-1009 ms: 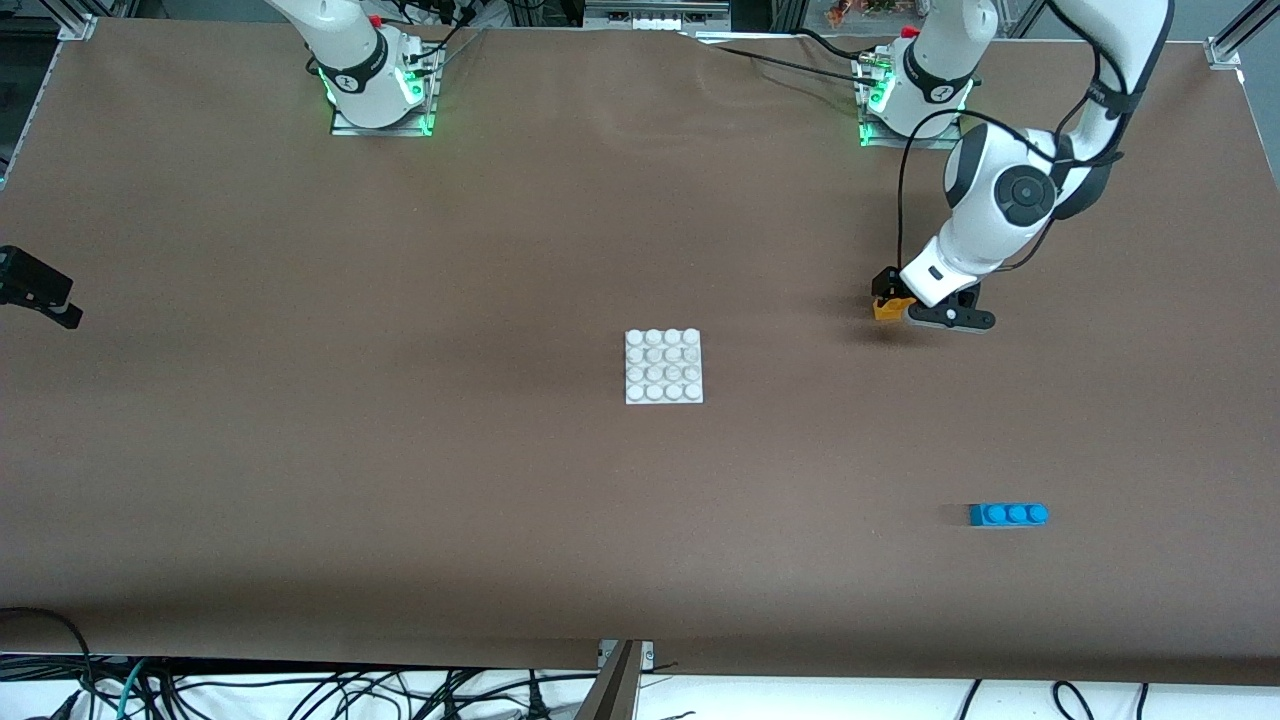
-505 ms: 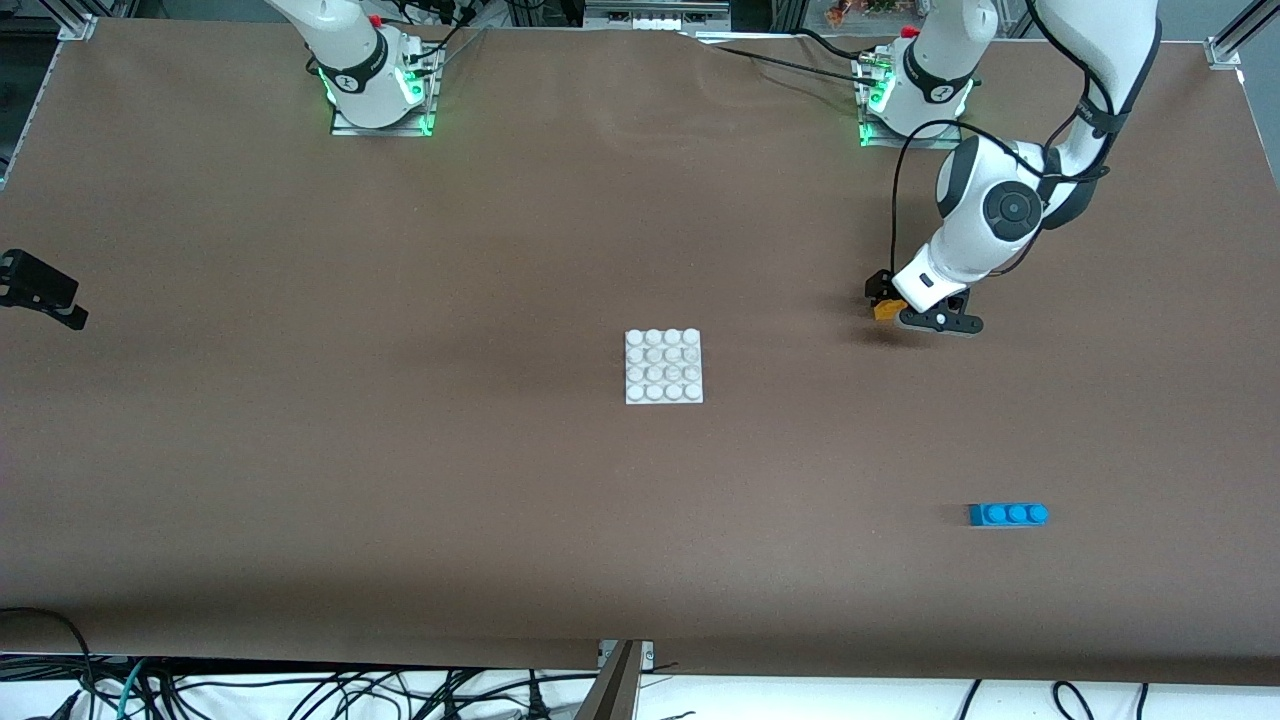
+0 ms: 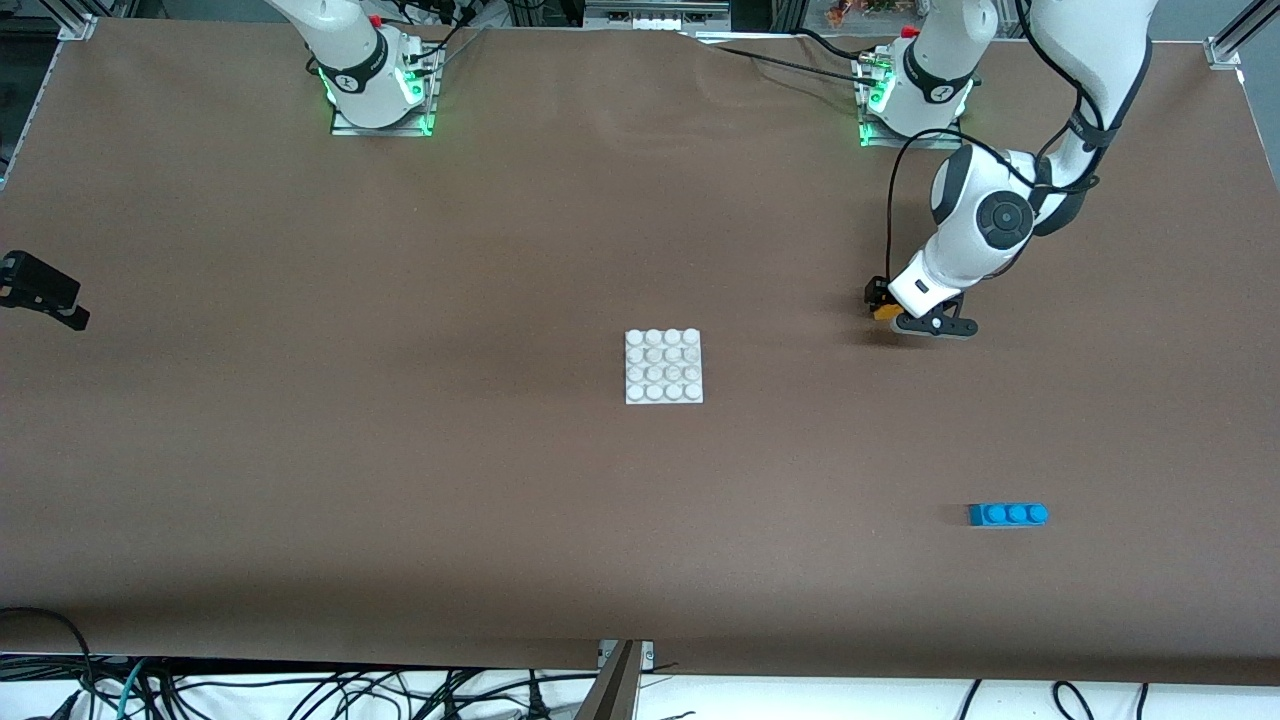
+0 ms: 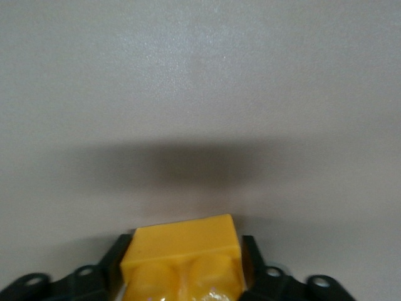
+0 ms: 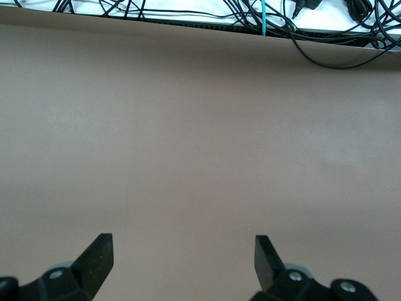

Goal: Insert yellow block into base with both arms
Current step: 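Grasp the yellow block with the left gripper and lift it, then carry the yellow block with the left gripper over the base plate, then lower the yellow block onto the base plate studs and press down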

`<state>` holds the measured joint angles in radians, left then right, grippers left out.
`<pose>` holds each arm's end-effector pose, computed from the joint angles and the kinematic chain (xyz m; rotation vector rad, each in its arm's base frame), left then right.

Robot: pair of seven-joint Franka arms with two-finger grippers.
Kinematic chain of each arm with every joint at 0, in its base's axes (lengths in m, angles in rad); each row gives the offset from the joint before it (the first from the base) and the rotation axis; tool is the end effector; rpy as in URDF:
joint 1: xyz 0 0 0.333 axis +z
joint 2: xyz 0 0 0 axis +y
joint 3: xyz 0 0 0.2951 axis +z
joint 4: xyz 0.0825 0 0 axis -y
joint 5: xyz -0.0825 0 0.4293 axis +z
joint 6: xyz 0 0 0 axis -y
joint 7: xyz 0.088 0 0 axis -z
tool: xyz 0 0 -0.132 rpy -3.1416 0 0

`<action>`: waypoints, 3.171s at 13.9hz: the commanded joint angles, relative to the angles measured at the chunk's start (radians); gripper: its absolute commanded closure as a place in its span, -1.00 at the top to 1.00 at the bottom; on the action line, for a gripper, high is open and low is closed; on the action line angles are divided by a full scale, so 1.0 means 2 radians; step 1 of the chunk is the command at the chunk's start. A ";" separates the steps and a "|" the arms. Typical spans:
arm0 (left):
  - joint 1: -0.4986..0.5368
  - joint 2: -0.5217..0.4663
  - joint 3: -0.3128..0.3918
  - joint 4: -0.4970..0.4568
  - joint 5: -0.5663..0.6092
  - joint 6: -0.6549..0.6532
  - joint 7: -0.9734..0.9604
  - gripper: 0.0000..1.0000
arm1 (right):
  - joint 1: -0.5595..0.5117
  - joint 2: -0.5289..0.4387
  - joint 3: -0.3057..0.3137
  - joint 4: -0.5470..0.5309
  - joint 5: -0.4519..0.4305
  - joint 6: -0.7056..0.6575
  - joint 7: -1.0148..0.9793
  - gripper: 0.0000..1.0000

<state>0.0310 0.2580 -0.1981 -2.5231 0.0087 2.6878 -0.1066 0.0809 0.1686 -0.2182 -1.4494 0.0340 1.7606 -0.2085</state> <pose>0.4523 -0.0860 0.0876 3.1020 -0.0998 -0.1455 0.6641 -0.0777 0.5565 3.1041 0.1132 0.2240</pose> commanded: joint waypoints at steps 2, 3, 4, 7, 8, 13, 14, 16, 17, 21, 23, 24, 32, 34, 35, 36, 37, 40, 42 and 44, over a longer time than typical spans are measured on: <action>0.004 0.001 -0.004 0.003 -0.004 -0.009 -0.025 -0.32 | -0.007 -0.003 0.006 -0.003 -0.004 -0.001 -0.008 1.00; 0.004 -0.002 -0.004 0.004 -0.004 -0.016 -0.030 -0.32 | -0.007 -0.002 0.006 -0.003 -0.004 -0.001 -0.008 1.00; 0.003 -0.006 -0.004 0.006 -0.004 -0.019 -0.034 -0.32 | -0.007 -0.001 0.006 -0.003 -0.004 -0.001 -0.008 1.00; 0.000 -0.043 -0.017 0.040 -0.004 -0.101 -0.035 -0.40 | -0.007 -0.001 0.006 -0.003 -0.004 -0.001 -0.008 1.00; 0.000 -0.045 -0.020 0.070 -0.004 -0.148 -0.036 -0.40 | -0.007 -0.001 0.006 -0.003 -0.005 -0.001 -0.008 1.00; -0.004 -0.028 -0.051 0.265 -0.004 -0.367 -0.066 -0.40 | -0.007 -0.001 0.006 -0.003 -0.004 -0.001 -0.008 1.00; -0.005 -0.016 -0.064 0.299 -0.004 -0.388 -0.084 -0.40 | -0.007 -0.001 0.006 -0.003 -0.004 -0.001 -0.008 1.00; -0.012 0.023 -0.097 0.349 -0.004 -0.395 -0.115 -0.40 | -0.007 -0.001 0.006 -0.003 -0.004 -0.001 -0.008 1.00; -0.028 0.048 -0.105 0.375 -0.004 -0.395 -0.147 -0.40 | -0.007 0.000 0.006 -0.003 -0.003 0.000 -0.008 1.00; -0.137 0.153 -0.101 0.493 0.003 -0.395 -0.263 -0.40 | -0.007 0.002 0.006 -0.002 -0.003 0.000 -0.008 1.00; -0.174 0.198 -0.098 0.537 0.003 -0.391 -0.286 -0.40 | -0.007 0.002 0.006 -0.002 -0.004 0.000 -0.008 1.00; -0.179 0.215 -0.098 0.563 0.003 -0.391 -0.288 -0.42 | -0.007 0.002 0.006 -0.002 -0.004 0.000 -0.008 1.00; -0.219 0.271 -0.093 0.578 0.073 -0.326 -0.293 -0.47 | -0.007 0.002 0.006 -0.002 -0.005 0.000 -0.008 1.00; -0.247 0.277 -0.065 0.578 0.073 -0.313 -0.298 -0.47 | -0.007 0.002 0.006 -0.002 -0.005 0.000 -0.008 1.00; -0.267 0.279 -0.044 0.578 0.072 -0.312 -0.303 -0.47 | -0.007 0.002 0.006 -0.002 -0.004 0.000 -0.008 1.00; -0.281 0.284 -0.028 0.579 0.072 -0.312 -0.310 -0.46 | -0.007 0.002 0.006 -0.002 -0.003 0.000 -0.008 1.00; -0.289 0.289 -0.021 0.579 0.072 -0.304 -0.316 -0.47 | -0.007 0.002 0.006 -0.002 -0.003 0.000 -0.008 1.00; -0.291 0.297 -0.019 0.579 0.072 -0.284 -0.318 -0.47 | -0.007 0.002 0.006 -0.002 -0.003 0.000 -0.008 1.00; -0.291 0.299 -0.019 0.578 0.073 -0.269 -0.317 -0.47 | -0.007 0.002 0.006 -0.002 -0.002 0.000 -0.008 1.00; -0.291 0.305 -0.019 0.579 0.072 -0.259 -0.318 -0.47 | -0.007 0.002 0.006 -0.002 -0.002 0.000 -0.008 1.00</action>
<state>-0.5405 0.8415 -0.2423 -1.4023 0.1251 2.1566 -0.7242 0.0792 0.1777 -0.2182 -1.4512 0.0339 1.7606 -0.2098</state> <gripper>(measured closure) 0.317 0.000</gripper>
